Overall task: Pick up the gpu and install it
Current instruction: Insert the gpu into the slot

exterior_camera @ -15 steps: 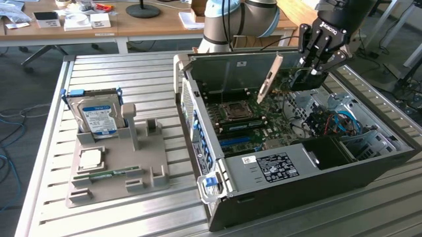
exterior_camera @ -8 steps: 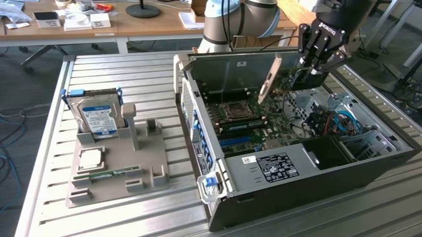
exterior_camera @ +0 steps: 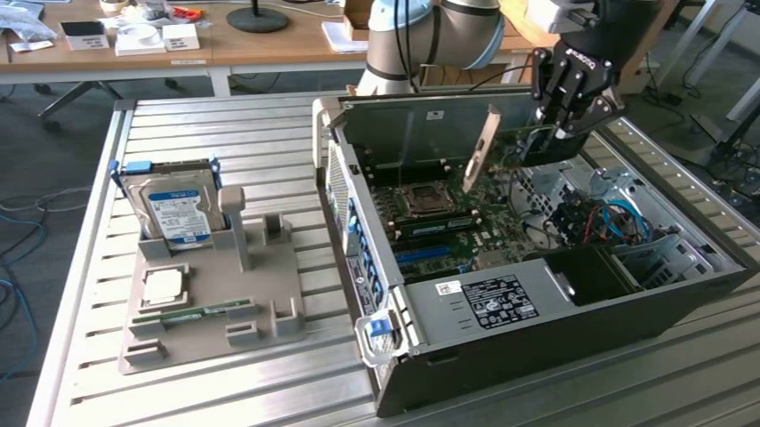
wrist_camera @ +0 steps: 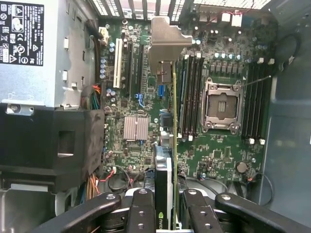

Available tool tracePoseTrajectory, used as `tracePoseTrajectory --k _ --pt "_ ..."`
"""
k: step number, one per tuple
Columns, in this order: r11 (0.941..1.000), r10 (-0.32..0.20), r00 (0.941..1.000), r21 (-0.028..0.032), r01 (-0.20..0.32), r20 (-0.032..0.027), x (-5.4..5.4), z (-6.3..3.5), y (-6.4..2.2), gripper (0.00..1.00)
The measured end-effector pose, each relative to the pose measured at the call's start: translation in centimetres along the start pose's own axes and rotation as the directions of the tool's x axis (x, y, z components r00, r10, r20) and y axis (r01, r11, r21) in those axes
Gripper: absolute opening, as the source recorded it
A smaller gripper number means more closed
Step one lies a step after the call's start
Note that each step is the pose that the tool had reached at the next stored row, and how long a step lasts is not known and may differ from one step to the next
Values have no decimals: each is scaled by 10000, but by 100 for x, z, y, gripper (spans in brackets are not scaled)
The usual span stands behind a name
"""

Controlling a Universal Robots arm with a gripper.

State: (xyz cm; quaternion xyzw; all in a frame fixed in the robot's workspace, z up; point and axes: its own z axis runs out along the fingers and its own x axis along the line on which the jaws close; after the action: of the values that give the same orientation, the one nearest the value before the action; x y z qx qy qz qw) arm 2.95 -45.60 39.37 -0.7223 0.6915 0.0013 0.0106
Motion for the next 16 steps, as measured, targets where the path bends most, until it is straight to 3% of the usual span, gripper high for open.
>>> tracePoseTrajectory --k 9,16 --pt "9999 108 9999 21 -108 4 4 34 12 27" --pt "9970 780 9970 32 -780 -7 6 117 25 27"
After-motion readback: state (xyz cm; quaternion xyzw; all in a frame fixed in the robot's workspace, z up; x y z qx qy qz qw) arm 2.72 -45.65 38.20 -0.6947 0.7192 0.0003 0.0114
